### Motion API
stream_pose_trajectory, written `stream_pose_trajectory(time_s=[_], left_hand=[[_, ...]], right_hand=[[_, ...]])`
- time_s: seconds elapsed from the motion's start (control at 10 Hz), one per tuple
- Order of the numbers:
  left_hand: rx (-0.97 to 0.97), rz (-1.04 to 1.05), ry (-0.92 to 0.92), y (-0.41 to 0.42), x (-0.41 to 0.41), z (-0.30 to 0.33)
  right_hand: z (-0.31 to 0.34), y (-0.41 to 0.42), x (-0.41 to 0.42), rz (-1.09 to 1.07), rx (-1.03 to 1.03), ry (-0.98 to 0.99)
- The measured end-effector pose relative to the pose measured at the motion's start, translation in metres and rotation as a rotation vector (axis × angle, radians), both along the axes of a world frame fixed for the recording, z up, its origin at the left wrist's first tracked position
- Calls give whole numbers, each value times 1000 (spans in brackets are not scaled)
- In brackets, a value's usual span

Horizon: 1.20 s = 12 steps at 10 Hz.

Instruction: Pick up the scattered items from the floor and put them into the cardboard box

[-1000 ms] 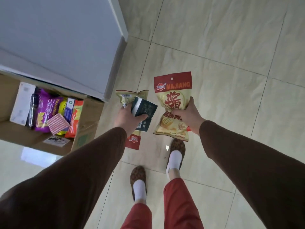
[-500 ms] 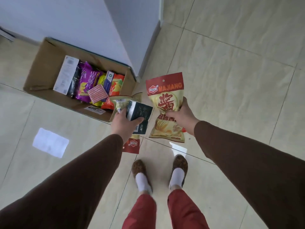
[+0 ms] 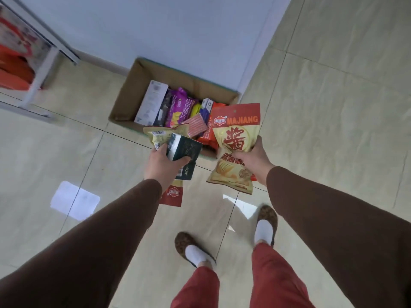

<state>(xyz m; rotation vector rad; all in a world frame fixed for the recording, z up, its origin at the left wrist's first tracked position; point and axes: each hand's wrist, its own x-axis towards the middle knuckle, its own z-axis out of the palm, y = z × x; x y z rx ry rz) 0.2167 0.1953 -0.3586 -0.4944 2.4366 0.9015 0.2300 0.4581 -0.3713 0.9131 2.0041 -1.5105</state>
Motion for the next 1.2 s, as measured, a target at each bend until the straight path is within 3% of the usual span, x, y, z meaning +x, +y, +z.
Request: stream_pose_trajectory(time_s=[0.4,0.6,0.8,0.9,1.0,1.2], left_hand=[[-21,-58,-58,-109,-102,-24],[93,-90,-69,-132,-169,-44],[247,-276,-66,-131,-248,-55],[84,-456,-154,-143,-269,-66],[73,-529,-204,-160,-266,-81],[70,-553,-167,-188,-241,-99]], right_hand=[[-32,-115,-74,-71,-73,-48],[-42,-154,-121,-169,-84,-28],[-51,-171,-171,-294,-97,-18],[-54,-170,-181,-299,-44,-129],[-61,-174,-174,-232,85,-272],[-55,-217,-152,-66,237,-260]])
